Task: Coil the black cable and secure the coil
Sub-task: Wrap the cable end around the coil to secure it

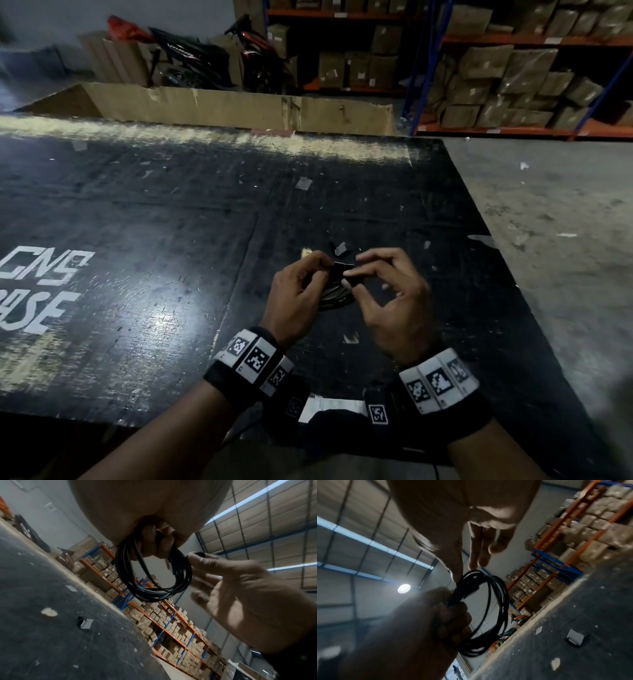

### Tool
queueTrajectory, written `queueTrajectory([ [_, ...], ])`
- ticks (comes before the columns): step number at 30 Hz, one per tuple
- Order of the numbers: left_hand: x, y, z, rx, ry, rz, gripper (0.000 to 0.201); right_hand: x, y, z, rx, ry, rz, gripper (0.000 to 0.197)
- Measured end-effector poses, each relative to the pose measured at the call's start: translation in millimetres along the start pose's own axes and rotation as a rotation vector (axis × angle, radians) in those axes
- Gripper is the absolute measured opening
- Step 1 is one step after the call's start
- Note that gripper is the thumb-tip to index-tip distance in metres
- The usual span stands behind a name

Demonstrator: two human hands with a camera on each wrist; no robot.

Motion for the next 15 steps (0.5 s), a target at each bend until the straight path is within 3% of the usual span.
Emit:
queueTrajectory([
  [4,-1,-3,3,-0.061,0.087,-0.026,0.019,-14,-6,1,-0.158,0.13,-0.212,0.01],
  [11,0,-5,1,-0.134,0.143,-0.223,0.009,-16,-7,0,-0.09,0.114,-0.161,0.011],
  [15,-3,-6,-5,-0.141,0.098,-0.362,0.033,-20,-4,8,-0.17,0.182,-0.184,0.012],
])
Point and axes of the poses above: each hand's wrist, its own x-axis away from the middle knuckle, its own y-axis out of the palm, z = x × y, the point moved 3 cm from there along -x, towards the middle knuckle, and after that the axes turned 12 degrees about y, right-handed, at the moved point
